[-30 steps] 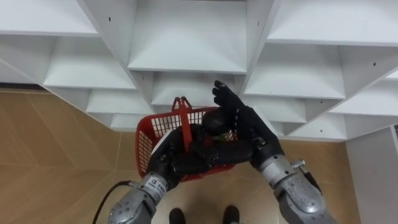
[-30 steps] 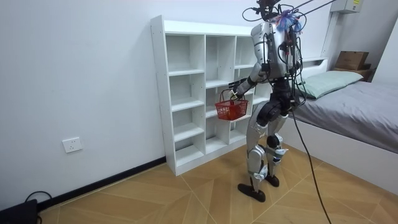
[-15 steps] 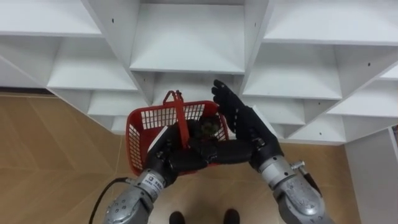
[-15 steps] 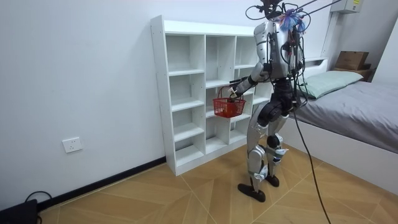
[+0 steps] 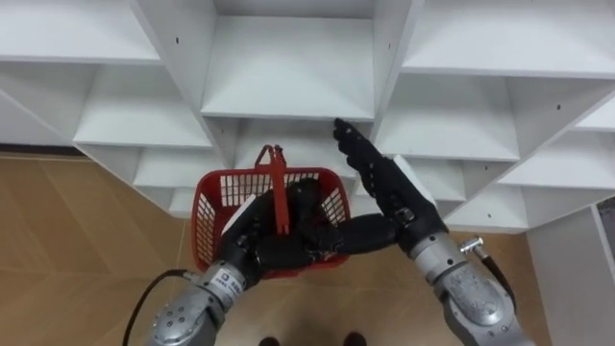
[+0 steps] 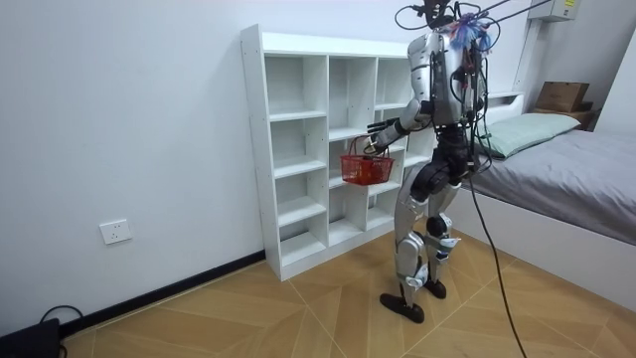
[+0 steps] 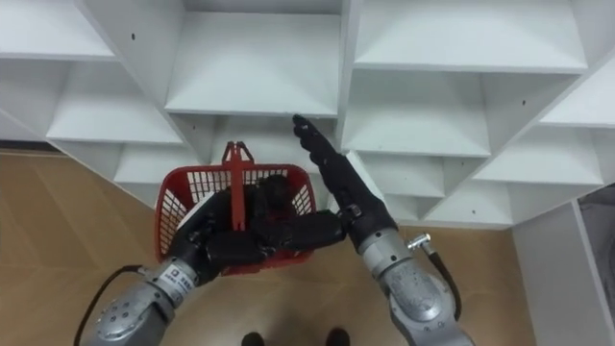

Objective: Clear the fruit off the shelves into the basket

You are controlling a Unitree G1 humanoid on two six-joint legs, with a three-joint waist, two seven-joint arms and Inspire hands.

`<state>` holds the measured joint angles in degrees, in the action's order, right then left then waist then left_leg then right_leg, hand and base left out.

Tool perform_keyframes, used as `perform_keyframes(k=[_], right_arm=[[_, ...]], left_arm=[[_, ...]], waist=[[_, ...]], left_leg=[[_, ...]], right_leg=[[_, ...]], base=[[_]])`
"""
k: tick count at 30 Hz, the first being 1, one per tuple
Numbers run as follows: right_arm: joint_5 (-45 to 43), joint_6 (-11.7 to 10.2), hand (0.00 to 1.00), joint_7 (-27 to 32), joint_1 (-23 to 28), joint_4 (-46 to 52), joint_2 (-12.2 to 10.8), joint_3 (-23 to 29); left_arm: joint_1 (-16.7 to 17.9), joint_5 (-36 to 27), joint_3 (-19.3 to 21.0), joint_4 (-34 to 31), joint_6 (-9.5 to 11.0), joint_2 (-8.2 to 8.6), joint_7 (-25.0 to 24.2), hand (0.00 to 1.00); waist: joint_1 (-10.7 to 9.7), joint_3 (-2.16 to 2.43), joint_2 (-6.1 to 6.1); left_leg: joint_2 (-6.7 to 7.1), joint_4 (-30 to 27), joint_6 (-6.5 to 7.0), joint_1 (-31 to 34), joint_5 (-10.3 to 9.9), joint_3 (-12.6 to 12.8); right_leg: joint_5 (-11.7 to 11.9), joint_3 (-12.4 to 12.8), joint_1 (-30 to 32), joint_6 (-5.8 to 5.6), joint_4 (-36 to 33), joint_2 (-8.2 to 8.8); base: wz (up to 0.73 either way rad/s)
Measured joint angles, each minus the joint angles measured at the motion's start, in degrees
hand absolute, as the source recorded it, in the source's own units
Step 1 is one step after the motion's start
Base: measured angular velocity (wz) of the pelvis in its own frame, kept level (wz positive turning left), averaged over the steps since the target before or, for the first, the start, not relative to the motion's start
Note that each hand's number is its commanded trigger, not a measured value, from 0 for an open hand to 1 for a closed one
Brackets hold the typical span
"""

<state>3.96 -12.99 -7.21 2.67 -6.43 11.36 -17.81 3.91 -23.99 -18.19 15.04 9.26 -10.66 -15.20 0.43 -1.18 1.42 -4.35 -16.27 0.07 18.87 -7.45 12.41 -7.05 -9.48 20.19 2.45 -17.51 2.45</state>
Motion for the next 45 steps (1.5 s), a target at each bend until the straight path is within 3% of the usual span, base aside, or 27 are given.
perform_keyframes(k=[9, 14, 22, 29, 37, 45], right_arm=[[0.0, 0.0, 0.00, -1.1, 1.3, -0.1, 0.8, 0.6], [-0.1, 0.0, 0.00, 0.3, 2.7, -0.2, 2.5, 2.2], [-2.3, -0.7, 0.00, 4.7, 7.7, -6.8, 2.6, 3.4], [-2.4, -2.5, 0.00, 8.4, 12.8, -13.7, 2.5, 6.3], [-2.8, -2.9, 0.00, 10.2, 15.5, -18.0, 2.0, 9.2], [-1.8, -4.1, 0.00, 14.9, 16.3, -29.1, 1.9, 10.5]], left_arm=[[0.9, 3.9, 1.0, 0.9, 0.0, -1.82, -1.5, 1.00], [3.8, 4.9, 2.6, 3.3, 0.0, -2.72, -0.6, 1.00], [7.2, 8.6, 5.0, 10.5, 0.1, -3.80, 3.1, 1.00], [11.7, 10.1, 8.1, 16.0, 1.8, -3.43, 3.7, 1.00], [12.2, 11.2, 13.7, 21.6, 2.3, -2.74, 4.0, 1.00], [12.2, 10.4, 13.7, 27.7, 2.6, -2.41, 7.3, 1.00]], waist=[[0.0, 0.05, 0.33], [0.0, 0.05, 0.28], [-0.1, 0.24, 0.03], [-0.3, 0.84, -0.61], [-0.1, 0.97, -0.51], [-0.3, 1.13, -0.54]], left_leg=[[0.02, 1.0, -0.31, -3.2, -0.2, 0.0], [0.03, 1.3, -0.74, -6.2, -0.8, -0.5], [0.22, 3.7, -1.12, -11.4, -1.0, -1.1], [1.00, 5.6, -1.24, -16.3, -1.1, -1.8], [1.17, 6.7, -1.21, -18.6, -1.2, -1.7], [1.27, 7.4, -1.34, -20.6, -1.4, -1.7]], right_leg=[[0.1, -0.2, -3.6, -0.08, 1.7, -0.24], [-0.2, -0.5, -7.2, -0.12, 3.1, -0.73], [-0.3, -1.6, -13.0, -0.21, 5.9, -0.96], [-1.0, -2.4, -18.4, -0.84, 7.7, -0.72], [-1.2, -2.4, -20.1, -1.05, 8.0, -0.66], [-1.6, -3.5, -22.6, -1.21, 8.9, -0.54]], base=[[0.00], [0.03], [0.05], [0.08], [0.00], [0.02]])
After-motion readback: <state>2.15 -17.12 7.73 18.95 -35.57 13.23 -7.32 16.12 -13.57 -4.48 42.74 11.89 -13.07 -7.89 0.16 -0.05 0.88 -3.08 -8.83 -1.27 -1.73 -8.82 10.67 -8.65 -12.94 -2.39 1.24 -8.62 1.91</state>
